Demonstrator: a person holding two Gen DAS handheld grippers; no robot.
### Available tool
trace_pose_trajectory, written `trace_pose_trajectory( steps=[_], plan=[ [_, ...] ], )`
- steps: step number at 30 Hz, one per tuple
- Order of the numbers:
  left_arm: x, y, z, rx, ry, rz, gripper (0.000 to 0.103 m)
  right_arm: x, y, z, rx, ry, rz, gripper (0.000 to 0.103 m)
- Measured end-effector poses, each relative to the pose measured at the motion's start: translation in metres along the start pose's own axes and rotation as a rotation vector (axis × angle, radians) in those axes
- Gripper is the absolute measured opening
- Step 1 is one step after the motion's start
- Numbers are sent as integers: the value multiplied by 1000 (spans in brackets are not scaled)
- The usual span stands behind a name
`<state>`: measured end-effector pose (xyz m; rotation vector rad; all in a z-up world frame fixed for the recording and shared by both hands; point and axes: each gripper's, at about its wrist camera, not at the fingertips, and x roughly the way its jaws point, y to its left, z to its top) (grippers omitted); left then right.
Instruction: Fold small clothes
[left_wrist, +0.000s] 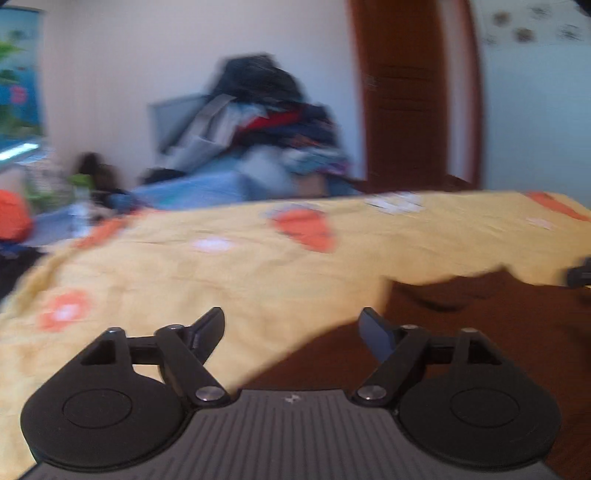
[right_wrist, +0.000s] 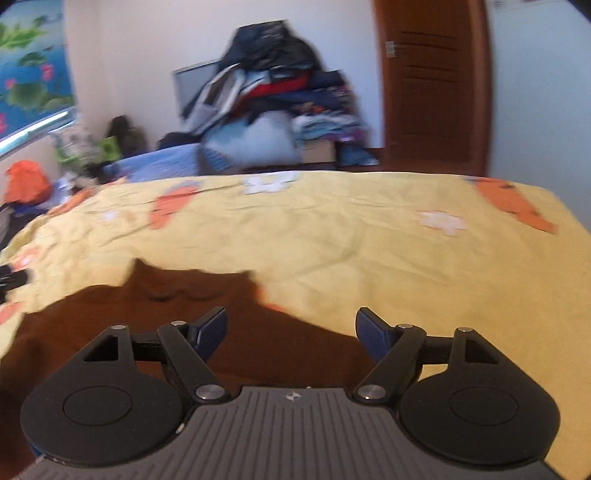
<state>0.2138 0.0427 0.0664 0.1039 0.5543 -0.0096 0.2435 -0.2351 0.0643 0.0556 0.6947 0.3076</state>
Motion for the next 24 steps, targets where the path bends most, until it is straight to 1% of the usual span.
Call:
trace_pose_trajectory(
  steps=[2, 3, 4, 5, 6, 7, 8, 10, 11, 13, 14, 15, 16, 17, 19, 20, 21, 22, 23, 24],
  plan=[
    [35, -23, 3, 20, 117, -54, 79, 32, 17, 3, -7, 56, 29, 78],
    [55, -28, 2, 6, 191, -78, 80, 49, 23, 1, 4, 96, 30, 77],
    [73, -29, -2, -17, 254, -88, 81, 65, 26, -2, 11, 140, 25, 75],
    [77, -25, -4, -47, 215, -81, 83, 73, 32, -8, -34, 104, -3, 78],
    [83, -22, -3, -46, 214, -79, 85, 80, 37, -13, -91, 97, -38, 85],
    [87, -18, -2, -56, 222, -85, 90, 82, 41, -20, -142, 76, -58, 88],
    [92, -16, -2, -51, 224, -86, 96, 83, 42, -22, -142, 64, -61, 94],
    [96, -16, -4, -47, 199, -77, 99, 84, 41, -19, -126, 72, -65, 99],
    [96, -18, -4, -49, 200, -68, 99, 86, 46, -19, -144, 78, -82, 101],
    [89, -21, -4, -55, 204, -39, 99, 83, 47, -19, -145, 76, -90, 102],
    [80, -19, -4, -61, 211, -5, 98, 78, 47, -19, -143, 76, -90, 102],
    [67, -17, -5, -68, 213, 26, 98, 69, 45, -20, -127, 81, -123, 101],
    [47, -14, -9, -76, 195, 26, 98, 56, 45, -22, -99, 82, -169, 101],
    [23, -10, -16, -97, 164, 0, 98, 35, 44, -27, -70, 64, -166, 102],
    [-24, 0, -38, -169, 107, -89, 99, -10, 42, -49, -20, 6, -52, 103],
    [-36, 1, -47, -178, 111, -126, 99, -26, 42, -62, -6, 3, -4, 103],
    [-41, -1, -57, -164, 146, -140, 99, -34, 45, -74, -10, 32, 12, 103],
    [-41, -4, -66, -133, 186, -133, 98, -35, 48, -86, -24, 83, -4, 103],
    [-42, -9, -75, -76, 177, -115, 98, -37, 53, -98, -71, 89, -32, 103],
    [-44, -15, -81, -7, 144, -102, 99, -42, 59, -109, -142, 56, -58, 103]
  ],
)
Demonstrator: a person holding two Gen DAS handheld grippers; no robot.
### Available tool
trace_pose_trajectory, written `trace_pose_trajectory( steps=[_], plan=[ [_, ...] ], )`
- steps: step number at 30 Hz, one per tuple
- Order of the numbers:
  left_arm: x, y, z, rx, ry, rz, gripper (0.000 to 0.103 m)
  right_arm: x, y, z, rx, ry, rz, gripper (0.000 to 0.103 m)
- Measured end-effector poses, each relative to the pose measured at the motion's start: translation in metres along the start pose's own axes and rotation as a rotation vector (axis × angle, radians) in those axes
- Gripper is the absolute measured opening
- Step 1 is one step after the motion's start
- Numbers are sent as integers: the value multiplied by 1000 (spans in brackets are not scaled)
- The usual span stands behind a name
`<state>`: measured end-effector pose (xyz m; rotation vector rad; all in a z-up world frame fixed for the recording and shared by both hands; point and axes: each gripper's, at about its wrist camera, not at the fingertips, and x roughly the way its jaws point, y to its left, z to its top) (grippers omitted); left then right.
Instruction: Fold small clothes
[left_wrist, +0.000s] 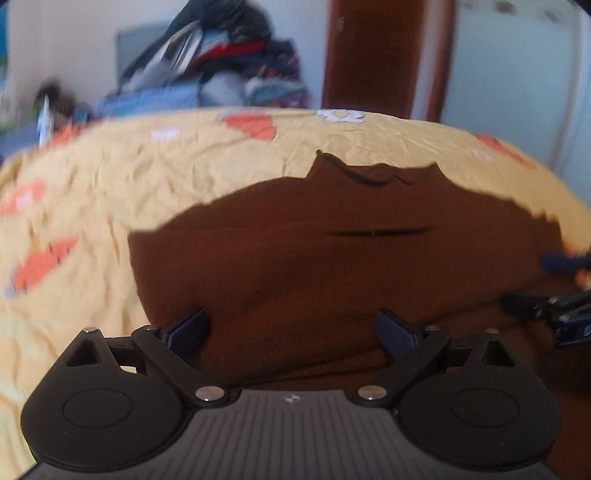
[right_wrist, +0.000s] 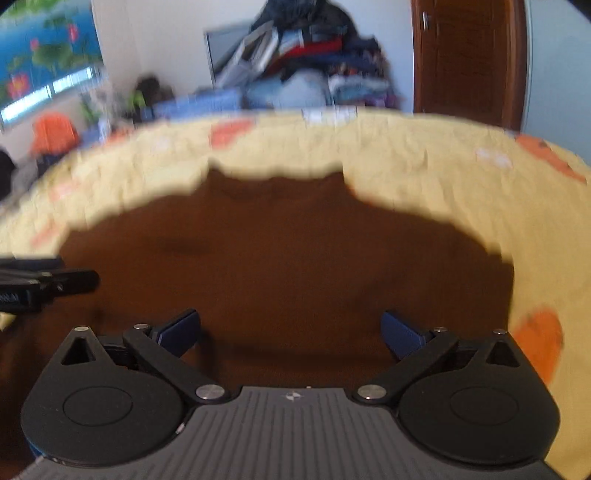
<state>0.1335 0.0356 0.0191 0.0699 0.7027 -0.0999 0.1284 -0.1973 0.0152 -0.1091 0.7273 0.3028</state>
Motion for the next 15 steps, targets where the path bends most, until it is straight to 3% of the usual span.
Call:
trace_pose_trajectory(
  steps=[2, 4, 6, 8, 9, 11, 13, 15],
  plan=[
    [-2, -2, -2, 25, -8, 12, 99, -3, 0, -6, 1, -9, -7, 103],
    [-14, -5, 5, 17, 25, 37, 98, -8, -3, 2, 45, 35, -30, 103],
    [-41, -7, -2, 0, -1, 17, 98, -26, 0, 4, 109, 78, -28, 103],
    [-62, -6, -18, -34, -3, -62, 99, -54, 8, -9, 102, 28, 39, 103],
    [-66, -6, -27, -48, 24, -66, 99, -62, 13, -19, 85, 21, 53, 103],
    [-64, -6, -47, -65, 92, -47, 98, -60, 21, -38, 50, 86, 19, 103],
    [-77, -10, -66, -25, 55, 18, 99, -68, 30, -59, -44, 28, -25, 103],
    [-96, -7, -76, -64, 68, -1, 99, -81, 27, -64, 23, 51, -26, 103]
  ],
)
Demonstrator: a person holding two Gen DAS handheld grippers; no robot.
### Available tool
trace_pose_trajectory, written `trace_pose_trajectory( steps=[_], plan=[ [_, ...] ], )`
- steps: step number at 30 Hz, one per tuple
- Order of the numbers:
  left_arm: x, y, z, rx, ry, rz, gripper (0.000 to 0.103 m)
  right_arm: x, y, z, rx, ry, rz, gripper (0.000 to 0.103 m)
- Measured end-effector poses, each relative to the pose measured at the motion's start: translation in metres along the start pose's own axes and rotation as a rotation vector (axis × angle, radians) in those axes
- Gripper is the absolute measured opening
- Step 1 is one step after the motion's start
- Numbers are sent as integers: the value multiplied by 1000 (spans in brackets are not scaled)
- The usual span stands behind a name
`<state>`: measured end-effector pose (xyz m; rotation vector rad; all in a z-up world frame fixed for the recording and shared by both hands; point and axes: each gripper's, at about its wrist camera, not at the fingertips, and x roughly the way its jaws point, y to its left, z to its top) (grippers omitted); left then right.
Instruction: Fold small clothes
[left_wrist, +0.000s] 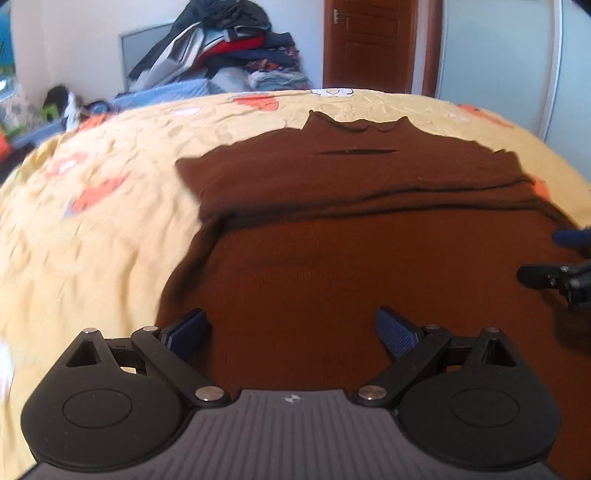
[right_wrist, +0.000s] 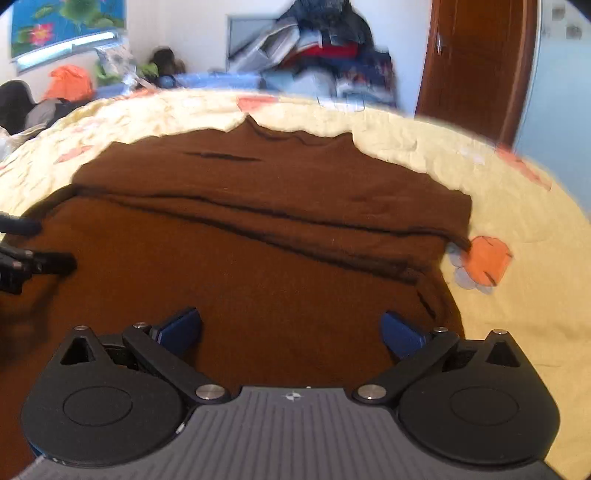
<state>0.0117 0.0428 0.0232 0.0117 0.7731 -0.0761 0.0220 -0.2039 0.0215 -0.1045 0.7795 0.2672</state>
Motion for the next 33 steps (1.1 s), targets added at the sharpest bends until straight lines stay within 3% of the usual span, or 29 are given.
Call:
trace_pose_trajectory(
  steps=[4, 6, 7, 8, 10, 13, 17, 19, 22, 24, 25, 27, 31, 33],
  plan=[
    [-36, 13, -31, -108, 13, -69, 100, -41, 6, -21, 35, -12, -1, 103],
    [-43, 5, -52, -17, -37, -24, 101, -47, 17, -48, -54, -12, 17, 103],
    [-46, -2, -57, 37, -44, 19, 101, -57, 22, -57, -101, -62, 0, 103],
    [-51, -4, -58, 32, -41, 17, 101, -60, 22, -57, -92, -32, 7, 103],
    [-61, 3, -56, -32, -6, -30, 101, -70, 15, -53, -18, 27, -1, 103],
    [-80, 26, -65, -164, 13, -82, 101, -101, 0, -59, 71, 38, 31, 103],
    [-97, 57, -84, -336, 39, -171, 101, -131, -43, -83, 327, 86, 133, 103],
    [-103, 71, -90, -432, 66, -270, 101, -142, -64, -98, 469, 95, 194, 103],
    [-98, 91, -105, -648, 159, -553, 101, -149, -78, -119, 616, 106, 298, 103],
    [-84, 100, -121, -815, 255, -759, 101, -143, -84, -127, 717, 173, 473, 103],
    [-83, 102, -126, -846, 249, -794, 102, -135, -86, -132, 766, 226, 576, 103],
    [-82, 103, -129, -858, 256, -804, 101, -128, -78, -138, 781, 278, 674, 103],
    [-84, 104, -133, -862, 267, -787, 98, -127, -75, -133, 775, 265, 660, 103],
    [-87, 102, -132, -831, 291, -741, 88, -129, -80, -137, 819, 249, 668, 103]
  ],
)
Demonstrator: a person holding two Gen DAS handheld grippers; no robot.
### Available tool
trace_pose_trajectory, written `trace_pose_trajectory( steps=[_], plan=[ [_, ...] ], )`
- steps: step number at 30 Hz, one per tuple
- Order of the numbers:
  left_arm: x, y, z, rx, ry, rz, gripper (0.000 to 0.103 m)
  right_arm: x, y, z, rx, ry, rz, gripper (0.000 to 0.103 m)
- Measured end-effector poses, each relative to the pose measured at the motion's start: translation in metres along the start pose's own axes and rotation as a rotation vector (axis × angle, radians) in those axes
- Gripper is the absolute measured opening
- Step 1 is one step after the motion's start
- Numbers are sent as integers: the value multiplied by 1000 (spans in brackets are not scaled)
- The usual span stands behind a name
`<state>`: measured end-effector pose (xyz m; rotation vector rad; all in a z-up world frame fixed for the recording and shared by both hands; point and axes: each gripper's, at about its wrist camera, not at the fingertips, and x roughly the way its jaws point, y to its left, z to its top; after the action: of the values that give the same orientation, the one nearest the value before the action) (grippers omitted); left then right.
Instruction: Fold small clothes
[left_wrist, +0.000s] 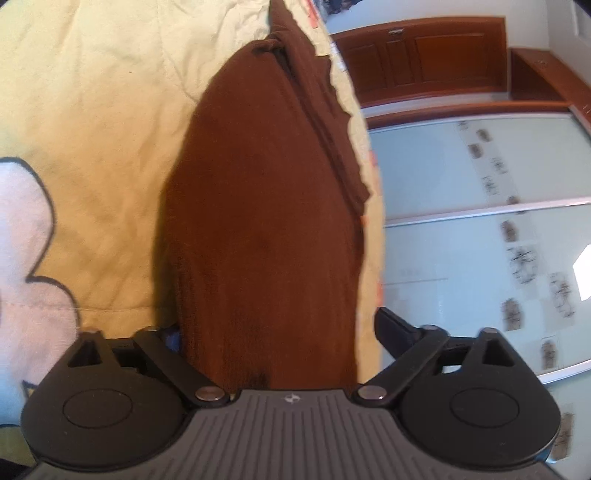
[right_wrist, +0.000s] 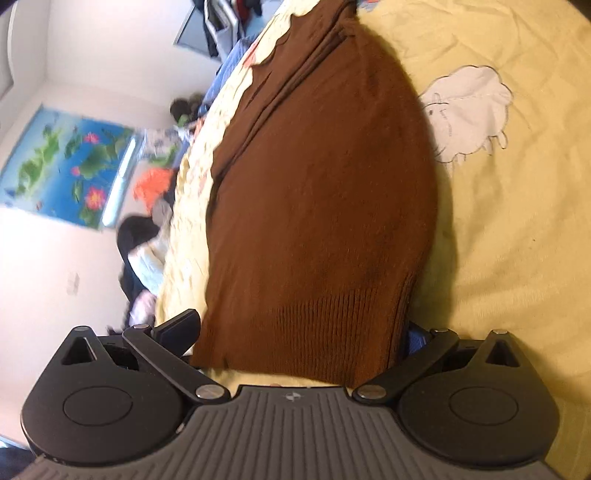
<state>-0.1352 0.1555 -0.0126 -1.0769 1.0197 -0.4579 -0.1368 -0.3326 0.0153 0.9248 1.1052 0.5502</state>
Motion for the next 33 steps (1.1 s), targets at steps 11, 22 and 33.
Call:
trace_pose_trajectory(
  steps=[11, 22, 33],
  plan=[
    [3, -22, 5, 136, 53, 220, 6, -5, -8, -4, -35, -52, -83, 15],
    [24, -103, 130, 332, -148, 89, 6, 2, 34, 112, -113, -218, 139, 15],
    [150, -153, 314, 401, -314, 185, 12, 91, 20, 329, -1, -368, 105, 22]
  ],
)
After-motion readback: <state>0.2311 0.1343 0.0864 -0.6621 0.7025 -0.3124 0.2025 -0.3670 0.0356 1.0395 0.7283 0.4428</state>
